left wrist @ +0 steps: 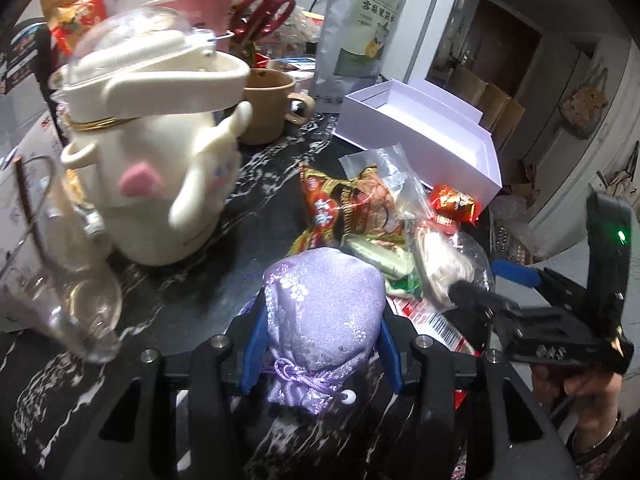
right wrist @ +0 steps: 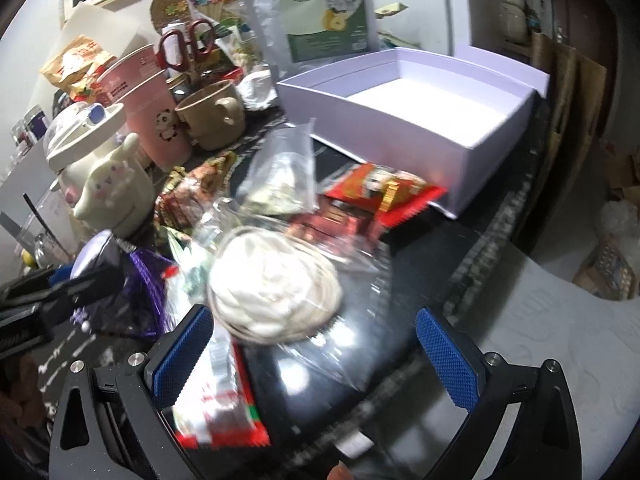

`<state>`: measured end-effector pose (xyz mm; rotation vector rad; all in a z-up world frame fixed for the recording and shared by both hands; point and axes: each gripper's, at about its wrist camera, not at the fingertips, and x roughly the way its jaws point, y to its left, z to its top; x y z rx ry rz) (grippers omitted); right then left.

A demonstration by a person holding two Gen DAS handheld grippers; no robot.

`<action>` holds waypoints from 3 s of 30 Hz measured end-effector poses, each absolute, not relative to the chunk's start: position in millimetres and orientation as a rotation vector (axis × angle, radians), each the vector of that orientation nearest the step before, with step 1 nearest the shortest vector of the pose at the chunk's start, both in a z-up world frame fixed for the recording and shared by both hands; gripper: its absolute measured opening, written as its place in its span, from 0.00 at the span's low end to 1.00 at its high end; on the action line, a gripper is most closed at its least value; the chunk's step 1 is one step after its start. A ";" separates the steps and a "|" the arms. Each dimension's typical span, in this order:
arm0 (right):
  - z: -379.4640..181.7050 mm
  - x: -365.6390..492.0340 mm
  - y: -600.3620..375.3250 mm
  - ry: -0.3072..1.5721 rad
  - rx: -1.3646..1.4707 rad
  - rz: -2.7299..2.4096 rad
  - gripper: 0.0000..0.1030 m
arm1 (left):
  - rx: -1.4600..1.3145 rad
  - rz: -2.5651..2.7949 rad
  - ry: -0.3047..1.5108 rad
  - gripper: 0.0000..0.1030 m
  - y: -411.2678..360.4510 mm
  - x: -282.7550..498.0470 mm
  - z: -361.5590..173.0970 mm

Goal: Organize soft objects
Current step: 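Grasp the purple pouch with the left gripper while the right grasps the bagged white coil, then carry the purple pouch and bagged coil with both grippers over the white box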

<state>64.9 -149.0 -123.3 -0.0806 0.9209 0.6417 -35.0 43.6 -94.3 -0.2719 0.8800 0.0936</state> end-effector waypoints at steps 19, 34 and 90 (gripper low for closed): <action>-130.2 69.3 -118.0 0.868 -0.185 0.596 0.79 | -0.309 0.099 0.884 0.46 52.6 -39.6 -101.3; -119.3 50.2 -130.3 0.832 -0.141 0.673 0.25 | -0.266 0.104 0.858 0.46 39.0 -49.2 -87.6; 68.5 130.3 -224.9 0.437 -0.147 0.688 0.25 | -0.020 -0.133 0.523 0.46 -77.3 141.1 75.8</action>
